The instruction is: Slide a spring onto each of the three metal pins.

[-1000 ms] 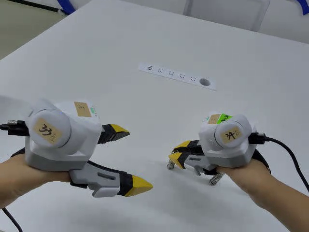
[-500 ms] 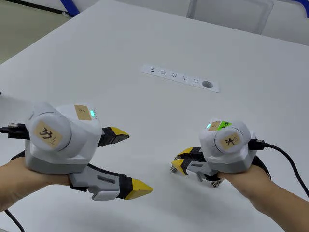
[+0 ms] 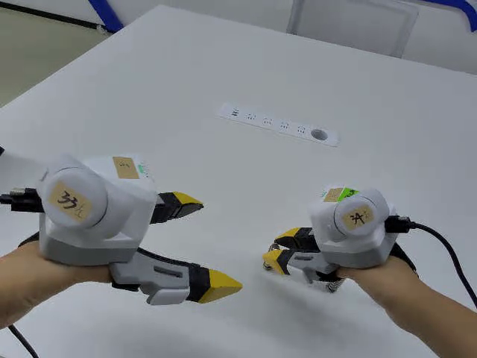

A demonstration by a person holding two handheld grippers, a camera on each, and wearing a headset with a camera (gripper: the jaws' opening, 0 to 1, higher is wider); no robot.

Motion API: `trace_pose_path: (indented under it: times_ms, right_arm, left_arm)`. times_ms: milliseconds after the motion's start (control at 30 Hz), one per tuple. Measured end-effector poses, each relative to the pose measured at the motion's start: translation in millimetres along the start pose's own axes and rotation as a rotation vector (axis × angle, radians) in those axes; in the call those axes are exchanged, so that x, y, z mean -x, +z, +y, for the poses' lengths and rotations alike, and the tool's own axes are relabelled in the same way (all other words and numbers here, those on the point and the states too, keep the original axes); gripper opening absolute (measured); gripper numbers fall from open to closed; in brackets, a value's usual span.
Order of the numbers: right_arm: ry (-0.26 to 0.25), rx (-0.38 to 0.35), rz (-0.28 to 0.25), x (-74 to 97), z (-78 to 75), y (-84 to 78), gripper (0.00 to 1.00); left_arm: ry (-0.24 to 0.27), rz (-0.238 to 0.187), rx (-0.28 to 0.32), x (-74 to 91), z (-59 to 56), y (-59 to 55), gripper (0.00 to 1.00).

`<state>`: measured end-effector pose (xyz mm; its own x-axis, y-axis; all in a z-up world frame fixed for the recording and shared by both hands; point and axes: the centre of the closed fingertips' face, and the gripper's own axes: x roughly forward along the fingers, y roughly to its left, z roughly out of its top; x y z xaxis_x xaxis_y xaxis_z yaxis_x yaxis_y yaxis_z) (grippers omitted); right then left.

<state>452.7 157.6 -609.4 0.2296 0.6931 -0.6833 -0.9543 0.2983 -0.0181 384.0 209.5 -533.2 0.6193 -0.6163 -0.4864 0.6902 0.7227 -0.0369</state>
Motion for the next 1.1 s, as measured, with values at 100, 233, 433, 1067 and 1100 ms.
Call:
trace_pose_path:
  times_ms: [100, 233, 433, 1067, 1100]
  right_arm:
    - [-0.019, -0.006, -0.029, 16.5, -7.3, 5.0, 0.22]
    - [-0.039, -0.083, -0.113, 48.1, -17.7, 17.2, 0.23]
    - [-0.075, -0.169, -0.213, 112.0, -36.7, 20.3, 0.24]
    - [-0.216, -0.213, -0.23, 230.3, -43.4, -59.0, 0.46]
    - [-0.217, -0.21, -0.232, 233.6, -41.6, -59.5, 0.48]
  left_arm:
    - [-0.001, -0.004, -0.003, -1.8, -0.4, 4.8, 0.75]
    - [0.01, -0.017, -0.006, -4.3, -0.2, 14.8, 0.8]
    - [0.016, -0.038, -0.006, -8.4, -0.9, 29.5, 0.82]
    - [0.019, 0.0, -0.052, -8.3, -15.3, 44.3, 0.96]
    - [0.02, -0.04, -0.026, -6.8, -16.2, 50.7, 0.96]
